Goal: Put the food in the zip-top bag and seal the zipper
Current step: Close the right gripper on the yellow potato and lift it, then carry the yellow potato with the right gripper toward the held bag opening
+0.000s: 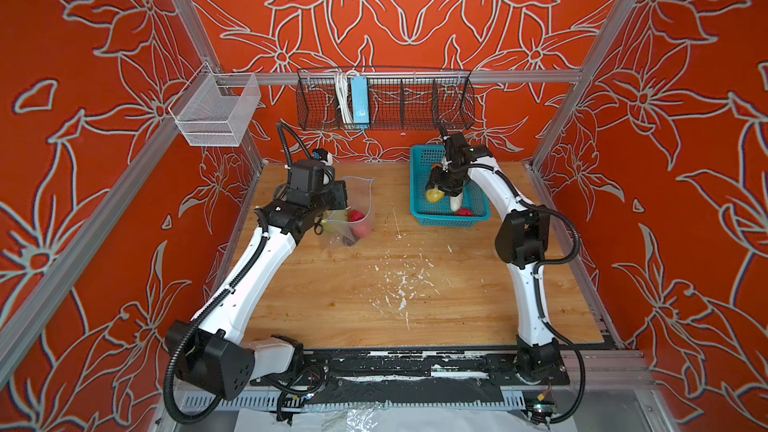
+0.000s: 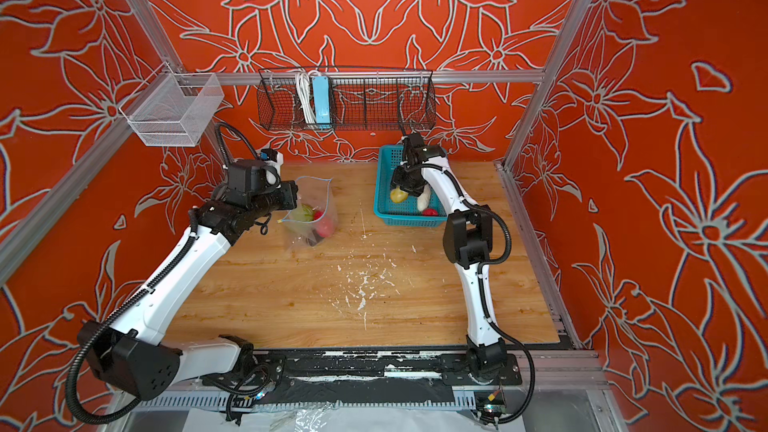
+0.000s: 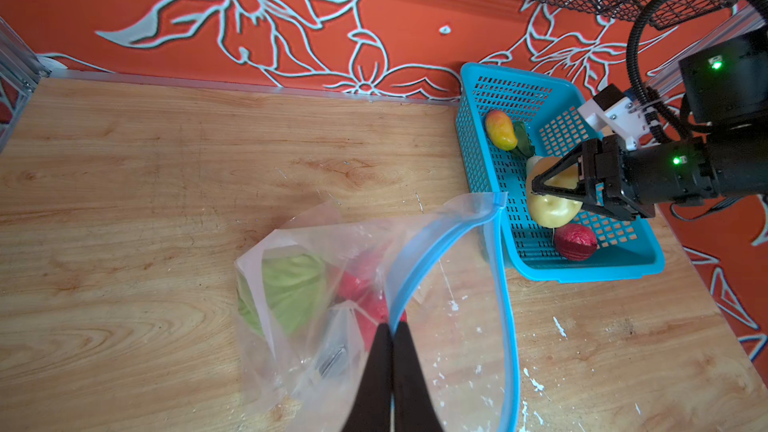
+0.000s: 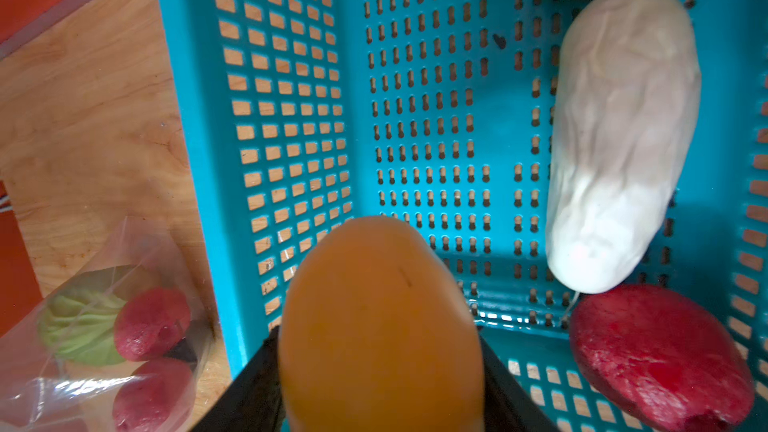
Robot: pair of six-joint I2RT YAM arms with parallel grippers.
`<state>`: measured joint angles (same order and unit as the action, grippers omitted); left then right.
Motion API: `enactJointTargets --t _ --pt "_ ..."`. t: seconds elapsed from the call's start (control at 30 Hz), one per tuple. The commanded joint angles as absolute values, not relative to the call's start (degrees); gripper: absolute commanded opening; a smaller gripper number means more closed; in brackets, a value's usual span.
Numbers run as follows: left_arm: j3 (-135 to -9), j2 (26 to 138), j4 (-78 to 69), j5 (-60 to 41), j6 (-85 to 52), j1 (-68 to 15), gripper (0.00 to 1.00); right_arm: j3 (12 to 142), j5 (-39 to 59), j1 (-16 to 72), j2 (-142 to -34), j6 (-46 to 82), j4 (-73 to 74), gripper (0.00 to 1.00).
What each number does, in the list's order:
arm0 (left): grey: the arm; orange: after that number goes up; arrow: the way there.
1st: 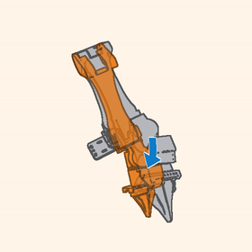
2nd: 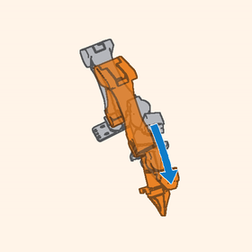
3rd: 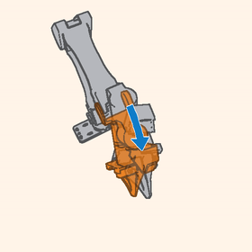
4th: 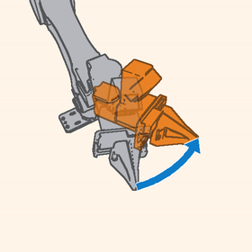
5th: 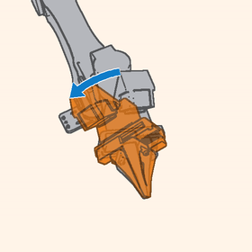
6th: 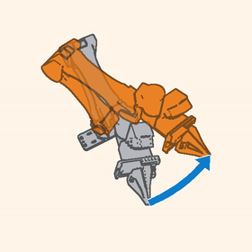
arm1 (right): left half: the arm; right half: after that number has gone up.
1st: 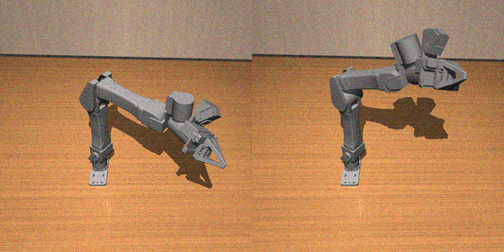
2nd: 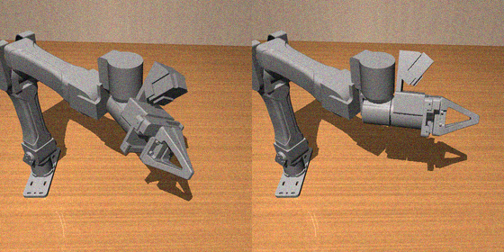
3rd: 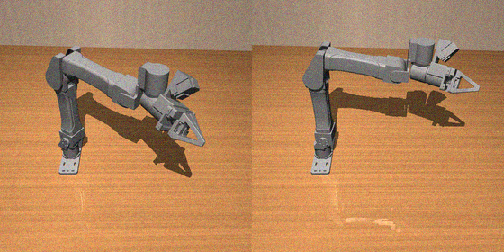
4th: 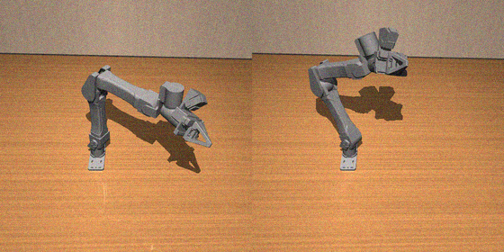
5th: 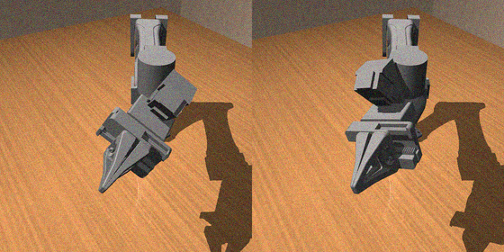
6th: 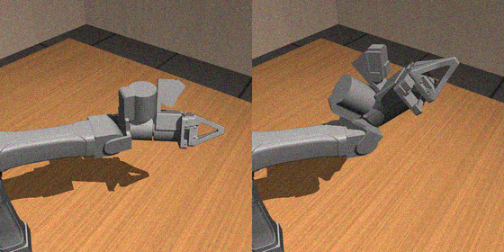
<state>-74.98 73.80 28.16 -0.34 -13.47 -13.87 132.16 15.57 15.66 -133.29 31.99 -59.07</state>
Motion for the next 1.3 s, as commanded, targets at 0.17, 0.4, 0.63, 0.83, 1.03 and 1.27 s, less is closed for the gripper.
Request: enactJointTargets --t 0.17,0.4,0.63,0.83,1.03,1.27 --pt "-74.8 72.6 27.4 -0.9 -13.7 -13.6 0.0 131.6 19.0 15.3 -126.3 34.3 -56.0 0.43" --pt "-74.8 72.6 27.3 -1.1 -13.8 -13.6 0.0 129.5 20.4 15.5 -123.5 35.1 -54.5 0.43" --pt "-74.8 72.6 27.3 -1.2 -13.8 -13.6 0.0 127.5 21.1 17.1 -119.9 35.6 -53.0 0.43" --pt "-74.8 72.4 27.3 -1.1 -13.8 -13.6 0.0 126.6 20.8 19.0 -116.9 35.8 -52.3 0.43" --pt "-74.8 72.3 27.3 -1.2 -13.7 -13.6 0.0 125.9 20.5 21.0 -115.2 35.7 -51.6 0.43" --pt "-74.7 72.2 27.3 -1.1 -13.6 -13.6 0.0 126.4 20.0 23.7 -114.0 35.6 -51.0 0.43"
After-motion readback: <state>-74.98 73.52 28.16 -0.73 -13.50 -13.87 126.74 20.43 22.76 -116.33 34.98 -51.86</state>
